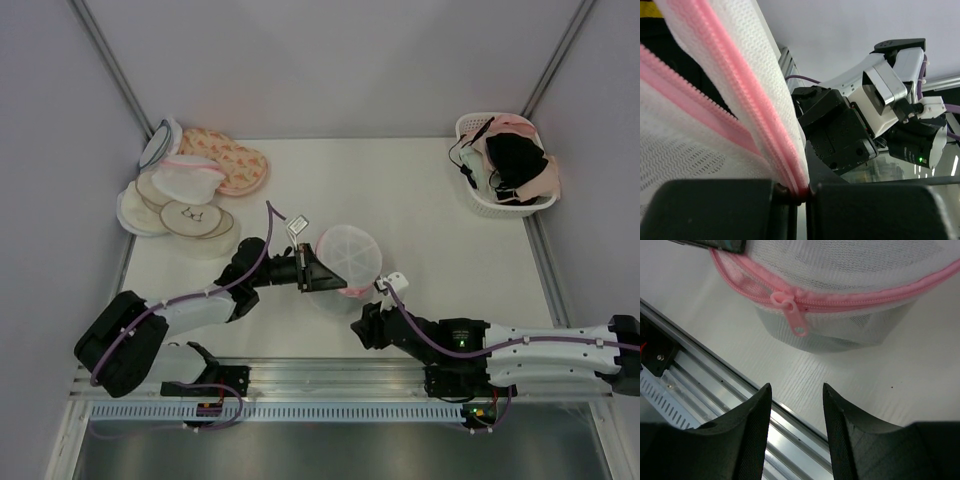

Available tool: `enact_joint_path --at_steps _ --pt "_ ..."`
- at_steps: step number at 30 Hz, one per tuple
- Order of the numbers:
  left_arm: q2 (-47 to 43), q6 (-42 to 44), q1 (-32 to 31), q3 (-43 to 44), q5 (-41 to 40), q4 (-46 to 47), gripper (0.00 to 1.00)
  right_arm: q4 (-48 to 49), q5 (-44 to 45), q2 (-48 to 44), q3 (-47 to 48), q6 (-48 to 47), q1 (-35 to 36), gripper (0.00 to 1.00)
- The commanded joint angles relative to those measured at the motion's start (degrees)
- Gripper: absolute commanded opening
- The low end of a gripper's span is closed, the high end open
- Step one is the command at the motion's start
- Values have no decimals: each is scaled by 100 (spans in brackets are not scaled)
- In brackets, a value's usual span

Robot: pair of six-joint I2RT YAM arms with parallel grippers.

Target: Unzip the laundry bag and remove the bra

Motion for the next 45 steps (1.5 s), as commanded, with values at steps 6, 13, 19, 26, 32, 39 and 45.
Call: enact_joint_path --at_steps 6,13,19,26,32,39,45 --pt "-817 960 -46 -258 92 -740 2 438 177 224 467 -242 -11 49" --pt "-1002 1039 -90 -416 83 -820 2 401 222 408 740 -461 -2 49" --pt "-1081 978 -239 -416 110 -785 2 516 292 672 811 -567 -11 46" --pt "-1406 1083 -371 -372 83 -1144 2 446 441 787 802 -541 -29 1" --pt "-1643 1539 -371 -302 -128 -1987 2 -11 503 488 802 -383 -29 1" --pt "-1994 2382 -362 -21 -567 -3559 2 -1267 476 277 898 -93 -29 0" --pt "-2154 2848 -362 418 -594 -4115 2 -2761 1178 785 1259 573 -20 0"
